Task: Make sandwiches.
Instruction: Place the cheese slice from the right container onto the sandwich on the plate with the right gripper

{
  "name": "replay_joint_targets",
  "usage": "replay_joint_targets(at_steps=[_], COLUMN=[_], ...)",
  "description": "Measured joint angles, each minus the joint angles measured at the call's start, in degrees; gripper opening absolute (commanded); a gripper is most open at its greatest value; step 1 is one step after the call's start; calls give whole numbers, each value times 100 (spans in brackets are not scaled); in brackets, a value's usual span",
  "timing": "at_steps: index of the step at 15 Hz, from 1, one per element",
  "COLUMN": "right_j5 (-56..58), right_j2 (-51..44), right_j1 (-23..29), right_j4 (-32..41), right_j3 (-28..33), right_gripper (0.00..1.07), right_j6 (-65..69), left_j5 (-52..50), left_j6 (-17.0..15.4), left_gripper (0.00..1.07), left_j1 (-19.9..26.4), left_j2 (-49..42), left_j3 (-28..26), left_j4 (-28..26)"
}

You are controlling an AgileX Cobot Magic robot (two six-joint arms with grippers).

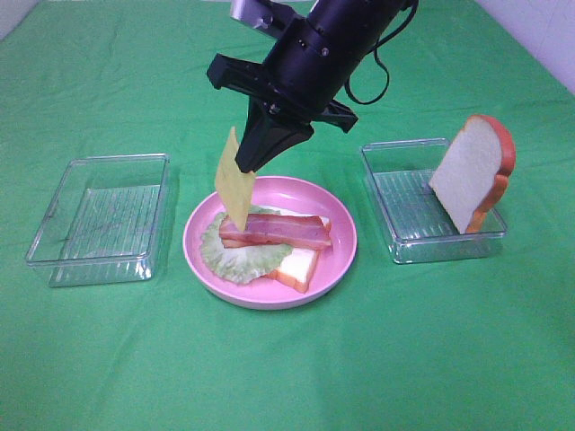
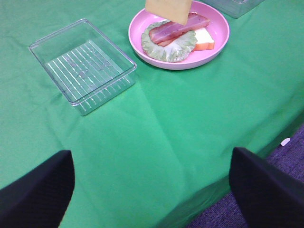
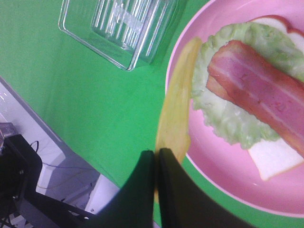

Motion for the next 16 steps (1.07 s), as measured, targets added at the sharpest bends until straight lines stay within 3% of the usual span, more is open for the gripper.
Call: replay_joint_targets(at_steps=[5, 11, 15, 16], right_j5=[-350, -590, -607, -625], right_j2=[739, 762, 762, 762], right_j1=[11, 11, 11, 11], right_j4=[464, -951, -1461, -1484], right_j3=[46, 46, 46, 46], right_gripper=[0, 0, 0, 7], right_j6=[-138, 785, 1152, 1226], left_j5=[0, 0, 0, 0], left_j6=[0, 0, 0, 0], left_gripper=[84, 84, 84, 84], left_j1=[0, 0, 0, 0], left_j2=[0, 0, 0, 0], left_j3=[0, 0, 0, 0], left_j4=[0, 0, 0, 0])
